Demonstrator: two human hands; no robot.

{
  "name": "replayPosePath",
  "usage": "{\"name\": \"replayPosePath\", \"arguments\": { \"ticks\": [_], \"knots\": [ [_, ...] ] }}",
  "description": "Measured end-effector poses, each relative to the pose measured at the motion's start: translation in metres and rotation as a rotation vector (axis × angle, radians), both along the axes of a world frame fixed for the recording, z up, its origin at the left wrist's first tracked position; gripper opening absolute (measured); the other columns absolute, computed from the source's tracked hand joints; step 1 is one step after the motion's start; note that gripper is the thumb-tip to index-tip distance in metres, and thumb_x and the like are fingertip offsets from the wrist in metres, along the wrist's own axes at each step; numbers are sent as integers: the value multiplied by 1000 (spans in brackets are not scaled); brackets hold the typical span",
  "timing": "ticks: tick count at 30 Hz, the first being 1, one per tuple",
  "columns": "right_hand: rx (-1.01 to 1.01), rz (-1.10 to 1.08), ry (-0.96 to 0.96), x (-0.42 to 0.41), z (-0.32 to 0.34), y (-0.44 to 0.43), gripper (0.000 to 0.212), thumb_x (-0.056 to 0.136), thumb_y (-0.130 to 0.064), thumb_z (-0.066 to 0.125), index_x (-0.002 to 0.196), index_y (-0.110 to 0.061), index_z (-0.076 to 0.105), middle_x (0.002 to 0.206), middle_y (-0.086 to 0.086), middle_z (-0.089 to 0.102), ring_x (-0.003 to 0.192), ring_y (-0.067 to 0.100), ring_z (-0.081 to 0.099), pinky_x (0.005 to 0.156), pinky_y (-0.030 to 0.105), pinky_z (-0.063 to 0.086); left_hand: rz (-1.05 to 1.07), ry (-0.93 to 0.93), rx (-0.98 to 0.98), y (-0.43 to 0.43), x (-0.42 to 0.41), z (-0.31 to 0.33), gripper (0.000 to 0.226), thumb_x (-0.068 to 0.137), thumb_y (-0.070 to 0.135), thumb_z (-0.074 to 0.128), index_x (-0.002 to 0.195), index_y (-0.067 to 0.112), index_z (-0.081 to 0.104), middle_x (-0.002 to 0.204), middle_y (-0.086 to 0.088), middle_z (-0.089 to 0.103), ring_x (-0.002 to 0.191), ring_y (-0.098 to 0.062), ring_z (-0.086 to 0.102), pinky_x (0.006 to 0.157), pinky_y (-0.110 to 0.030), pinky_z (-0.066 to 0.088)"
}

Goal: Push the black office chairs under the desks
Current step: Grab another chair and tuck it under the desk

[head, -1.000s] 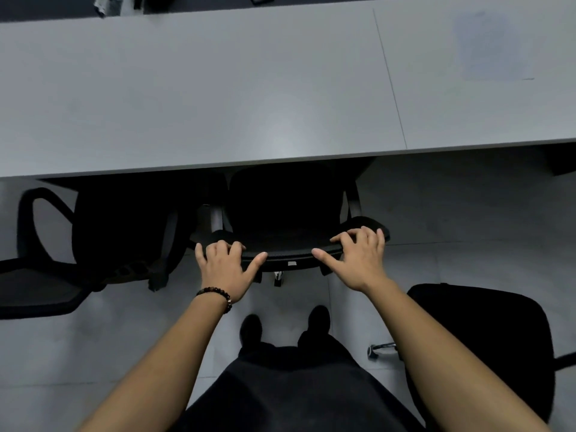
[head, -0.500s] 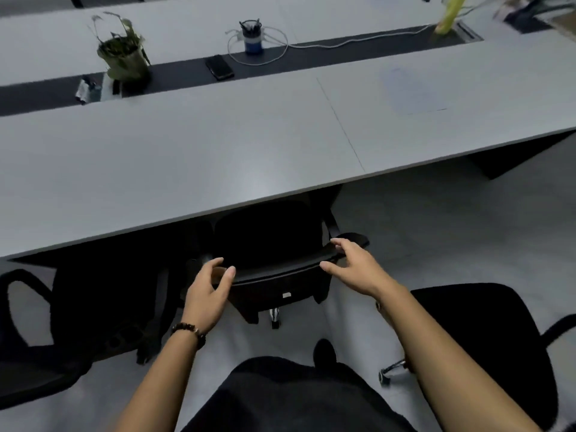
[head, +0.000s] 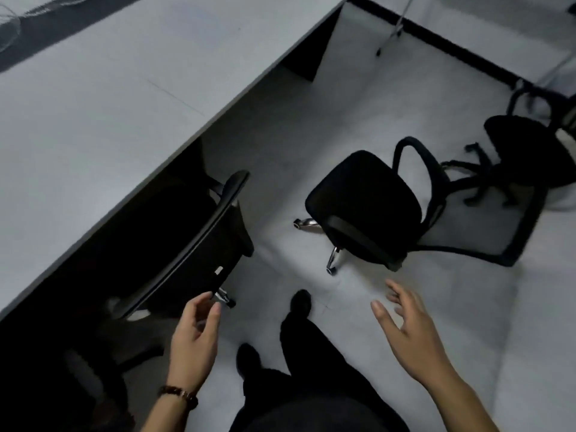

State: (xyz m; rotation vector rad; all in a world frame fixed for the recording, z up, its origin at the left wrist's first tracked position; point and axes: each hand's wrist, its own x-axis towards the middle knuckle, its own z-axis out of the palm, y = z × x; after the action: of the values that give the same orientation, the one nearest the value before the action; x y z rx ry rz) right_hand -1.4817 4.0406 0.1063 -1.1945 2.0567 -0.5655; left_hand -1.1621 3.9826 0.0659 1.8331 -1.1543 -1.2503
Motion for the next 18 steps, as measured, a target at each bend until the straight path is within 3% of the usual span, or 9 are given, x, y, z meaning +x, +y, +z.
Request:
{"name": "replayPosePath", "arguments": {
  "ticks": [5, 10, 15, 18],
  "knots": [
    [-113, -262, 82, -63, 19, 57, 59, 87, -58, 49, 141, -37, 38, 131, -15, 42, 120, 11, 49, 99, 38, 45, -288, 52, -106, -24, -90, 27, 26, 93, 21, 56, 118, 19, 58, 107, 6, 63, 97, 3, 59, 79, -12, 47],
    [-249, -421, 56, -137, 21, 99, 62, 87, -54, 53, 143, -34, 36, 140, -12, 40, 124, 7, 47, 102, 34, 42, -436, 27, -224, -10, -187, 52, 28, 91, 22, 57, 119, 19, 57, 107, 6, 63, 95, 5, 59, 73, -7, 46],
    [-254, -426, 4, -239, -6, 140, 62, 87, -55, 53, 143, -35, 35, 141, -15, 37, 125, 3, 45, 102, 35, 43, -442, -68, -251, 29, -298, 43, 32, 91, 27, 57, 123, 19, 55, 111, 6, 61, 97, 2, 58, 76, -14, 44],
    [-250, -408, -13, -317, -19, 167, 61, 87, -56, 52, 142, -35, 35, 140, -16, 37, 126, 3, 44, 102, 35, 43, -436, -127, -219, 63, -374, 35, 32, 91, 28, 57, 122, 21, 55, 114, 4, 60, 105, -8, 58, 87, -29, 49]
  ]
}}
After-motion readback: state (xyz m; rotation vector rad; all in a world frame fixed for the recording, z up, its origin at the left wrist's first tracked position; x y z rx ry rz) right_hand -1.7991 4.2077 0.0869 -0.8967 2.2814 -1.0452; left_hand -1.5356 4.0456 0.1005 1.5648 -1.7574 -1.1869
